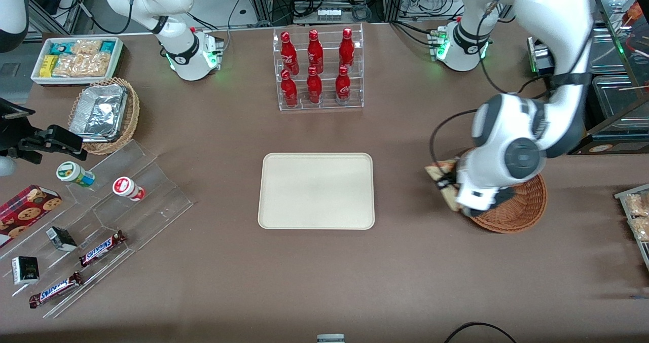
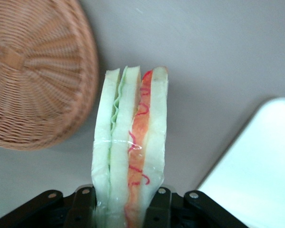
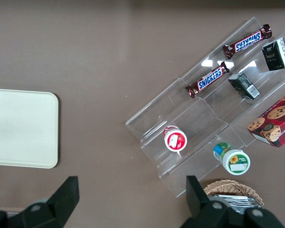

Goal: Place sandwich from basket to tray
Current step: 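Carry the sandwich with the left gripper over to the cream tray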

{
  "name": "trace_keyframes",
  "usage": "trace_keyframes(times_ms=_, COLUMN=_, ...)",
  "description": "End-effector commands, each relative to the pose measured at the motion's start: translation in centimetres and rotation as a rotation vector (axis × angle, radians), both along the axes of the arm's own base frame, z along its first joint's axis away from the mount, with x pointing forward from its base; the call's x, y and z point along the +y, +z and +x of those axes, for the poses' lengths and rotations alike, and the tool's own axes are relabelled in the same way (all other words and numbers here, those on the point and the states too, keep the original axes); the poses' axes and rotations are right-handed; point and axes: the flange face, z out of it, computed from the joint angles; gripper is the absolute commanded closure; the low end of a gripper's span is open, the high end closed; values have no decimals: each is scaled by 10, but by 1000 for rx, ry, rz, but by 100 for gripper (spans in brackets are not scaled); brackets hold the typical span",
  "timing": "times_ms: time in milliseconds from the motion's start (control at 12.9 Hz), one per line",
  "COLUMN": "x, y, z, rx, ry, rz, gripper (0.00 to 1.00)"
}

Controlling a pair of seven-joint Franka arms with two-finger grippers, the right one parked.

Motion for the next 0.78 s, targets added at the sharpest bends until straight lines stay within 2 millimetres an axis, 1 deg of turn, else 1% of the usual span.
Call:
trace_keyframes(times_ms=0, x=-81, y=-18, z=-3, rx=-5, ry=-137, rz=-16, gripper=68)
trace_keyframes(times_ms=78, x=-120, y=-28, z=-11, rx=-22, ry=-195, rz=-23, gripper=67)
trace_keyframes(times_ms=155, x=-154, y=-43, z=-21, rx=-44, ry=-228, rz=-31, gripper=67)
trace_keyframes(times_ms=233, x=-177, y=-52, z=-28, rx=-78, ry=-254, rz=-47, gripper=67)
trace_keyframes(times_ms=388, x=-198, y=-74, z=-35, rx=-106, ry=-299, rz=-63, gripper=67)
trace_keyframes(times_ms=466, x=-204, y=-86, z=-36, rx=-111, ry=-310, rz=-68, gripper=67)
trace_keyframes(times_ms=544, x=-215, y=-94, z=-34, rx=-121, ry=-343, rz=-80, gripper=67)
trace_keyframes(times_ms=621, x=-226, y=-104, z=-37, rx=-117, ry=-387, rz=-84, gripper=65)
trace_keyframes(times_ms=699, x=-227, y=-111, z=-37, rx=-112, ry=-395, rz=-83, gripper=65)
